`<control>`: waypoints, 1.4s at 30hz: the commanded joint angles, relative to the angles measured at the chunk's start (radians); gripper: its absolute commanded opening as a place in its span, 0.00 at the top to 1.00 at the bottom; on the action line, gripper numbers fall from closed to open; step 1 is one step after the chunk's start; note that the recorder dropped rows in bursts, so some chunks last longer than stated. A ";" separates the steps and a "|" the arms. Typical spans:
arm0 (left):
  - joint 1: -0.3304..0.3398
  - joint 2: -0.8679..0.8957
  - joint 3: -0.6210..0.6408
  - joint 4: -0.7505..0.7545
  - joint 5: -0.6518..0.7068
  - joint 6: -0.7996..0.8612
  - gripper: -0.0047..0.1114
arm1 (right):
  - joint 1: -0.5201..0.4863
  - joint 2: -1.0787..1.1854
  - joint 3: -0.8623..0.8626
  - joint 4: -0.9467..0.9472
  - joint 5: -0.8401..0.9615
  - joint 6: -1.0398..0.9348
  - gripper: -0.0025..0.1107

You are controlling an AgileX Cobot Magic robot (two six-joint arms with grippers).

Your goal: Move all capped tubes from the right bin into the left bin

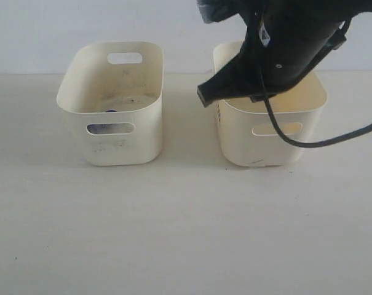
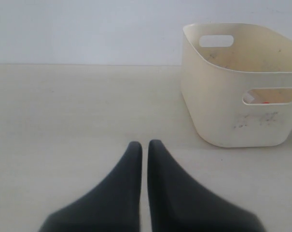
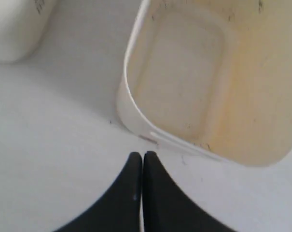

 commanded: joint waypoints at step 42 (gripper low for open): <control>-0.004 -0.004 0.003 -0.009 0.001 -0.002 0.92 | -0.689 -1.378 1.272 -0.039 -1.281 0.429 0.98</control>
